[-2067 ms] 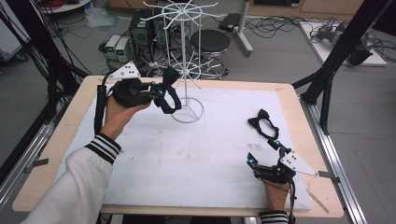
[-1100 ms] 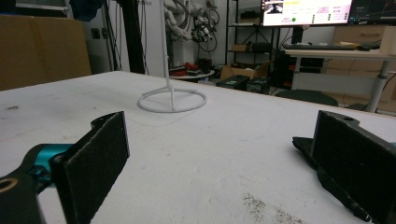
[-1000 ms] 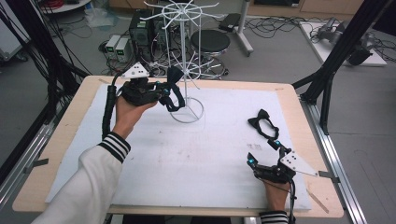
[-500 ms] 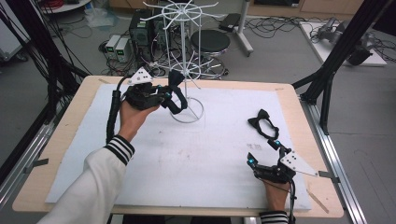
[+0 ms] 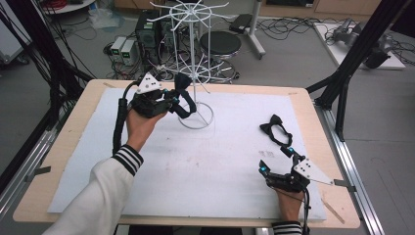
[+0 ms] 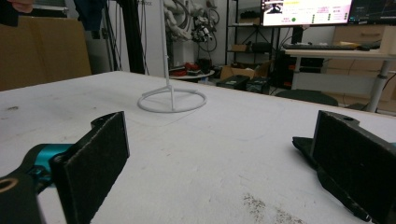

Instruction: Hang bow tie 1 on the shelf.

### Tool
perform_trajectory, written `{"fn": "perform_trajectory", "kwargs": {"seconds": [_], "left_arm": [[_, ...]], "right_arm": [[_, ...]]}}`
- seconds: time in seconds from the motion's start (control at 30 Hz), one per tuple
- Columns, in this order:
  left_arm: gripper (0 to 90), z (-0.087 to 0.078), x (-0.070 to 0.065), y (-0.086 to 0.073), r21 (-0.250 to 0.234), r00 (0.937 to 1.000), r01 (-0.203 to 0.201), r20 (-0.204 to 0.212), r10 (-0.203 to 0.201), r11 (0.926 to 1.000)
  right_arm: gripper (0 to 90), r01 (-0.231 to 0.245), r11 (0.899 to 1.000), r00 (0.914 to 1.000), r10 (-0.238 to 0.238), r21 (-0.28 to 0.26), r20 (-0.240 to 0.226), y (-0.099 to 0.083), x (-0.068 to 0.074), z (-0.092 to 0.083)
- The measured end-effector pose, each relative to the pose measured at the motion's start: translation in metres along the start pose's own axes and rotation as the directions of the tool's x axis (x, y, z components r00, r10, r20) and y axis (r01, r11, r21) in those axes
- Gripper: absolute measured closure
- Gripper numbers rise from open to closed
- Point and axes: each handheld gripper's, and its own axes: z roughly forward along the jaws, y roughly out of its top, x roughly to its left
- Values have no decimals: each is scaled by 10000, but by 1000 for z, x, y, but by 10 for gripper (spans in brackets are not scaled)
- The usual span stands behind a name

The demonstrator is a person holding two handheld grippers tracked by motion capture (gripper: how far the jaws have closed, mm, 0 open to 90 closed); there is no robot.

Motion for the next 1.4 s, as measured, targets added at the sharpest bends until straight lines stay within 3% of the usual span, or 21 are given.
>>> {"fn": "perform_trajectory", "kwargs": {"seconds": [0.43,0.63,0.73,1.1,1.4], "left_arm": [[755,-3,-3,9,-157,9999,-93,-93,92,9998],[755,2,-3,7,56,9998,-85,-204,86,9999],[754,4,-5,6,161,9991,-298,-298,303,9994],[754,10,-5,-8,452,9979,-264,-581,290,9986],[752,11,-1,-17,494,9983,-147,-553,174,9987]], "right_arm": [[36,-10,10000,10000,10,26,4,0,0,0],[36,-7,10000,10000,7,18,-13,0,0,0],[36,-6,10000,10000,6,18,-15,0,0,0],[36,34,10000,10000,-34,-1,-15,0,0,0],[36,52,10000,10000,-52,-10,-4,0,0,0]]}}
